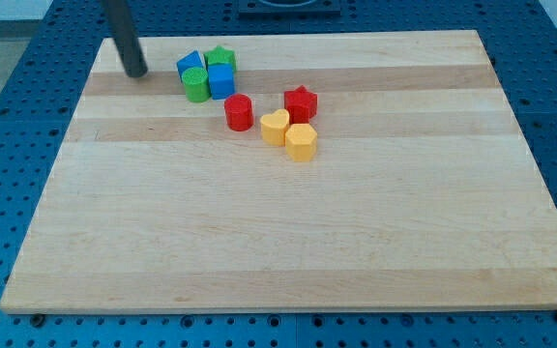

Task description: Push the red circle to the yellow heart

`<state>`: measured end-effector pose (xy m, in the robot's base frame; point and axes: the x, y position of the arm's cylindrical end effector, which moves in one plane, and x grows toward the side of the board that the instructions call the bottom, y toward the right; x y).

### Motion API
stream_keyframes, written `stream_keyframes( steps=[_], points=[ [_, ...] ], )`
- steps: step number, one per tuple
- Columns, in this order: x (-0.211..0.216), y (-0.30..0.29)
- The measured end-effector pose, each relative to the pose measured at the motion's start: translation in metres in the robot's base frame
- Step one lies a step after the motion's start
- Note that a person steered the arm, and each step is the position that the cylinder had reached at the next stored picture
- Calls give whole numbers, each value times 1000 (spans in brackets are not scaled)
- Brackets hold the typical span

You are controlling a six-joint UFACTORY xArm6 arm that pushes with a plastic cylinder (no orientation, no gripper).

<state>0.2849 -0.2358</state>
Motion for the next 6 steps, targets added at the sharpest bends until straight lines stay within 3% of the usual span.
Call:
stream_keyframes(
  steps=[2,5,6],
  points=[
    [58,56],
    [81,160],
    [87,140]
  ],
)
